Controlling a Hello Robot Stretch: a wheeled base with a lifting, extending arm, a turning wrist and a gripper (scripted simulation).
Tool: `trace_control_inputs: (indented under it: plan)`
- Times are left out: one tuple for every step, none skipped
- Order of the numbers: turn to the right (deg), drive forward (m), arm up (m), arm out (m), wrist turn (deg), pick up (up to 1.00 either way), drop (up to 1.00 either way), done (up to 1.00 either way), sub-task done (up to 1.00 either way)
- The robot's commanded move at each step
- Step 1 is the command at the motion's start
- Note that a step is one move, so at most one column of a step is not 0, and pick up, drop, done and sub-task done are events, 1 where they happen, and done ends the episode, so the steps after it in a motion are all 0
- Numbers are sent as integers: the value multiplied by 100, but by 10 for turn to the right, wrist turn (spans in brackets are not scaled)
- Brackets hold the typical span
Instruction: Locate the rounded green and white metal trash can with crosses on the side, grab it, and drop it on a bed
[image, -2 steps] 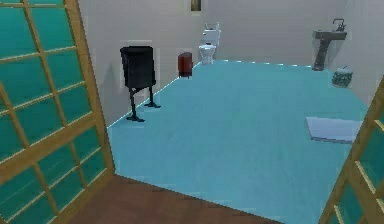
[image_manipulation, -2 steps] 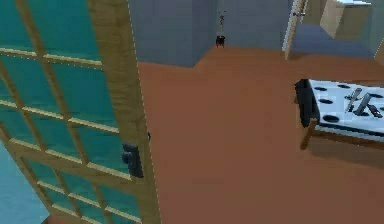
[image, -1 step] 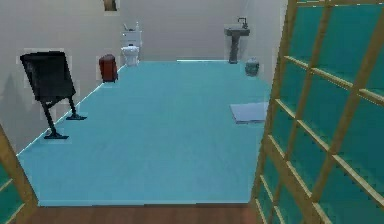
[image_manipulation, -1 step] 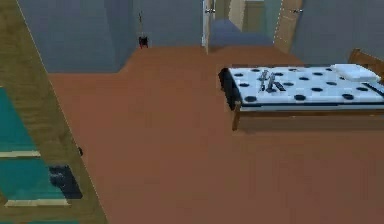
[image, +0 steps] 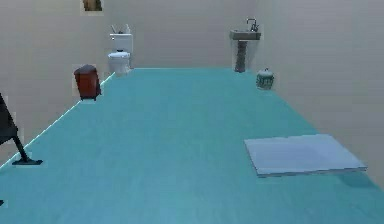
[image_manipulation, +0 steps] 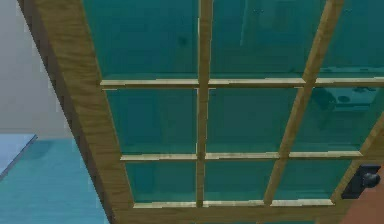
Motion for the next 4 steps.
trace_control_inputs:
  plan:
    - [0,50,0,0,0,0,0,0,0]
    - [210,0,0,0,0,0,0,0,0]
    - [0,100,0,0,0,0,0,0,0]
    - [0,100,0,0,0,0,0,0,0]
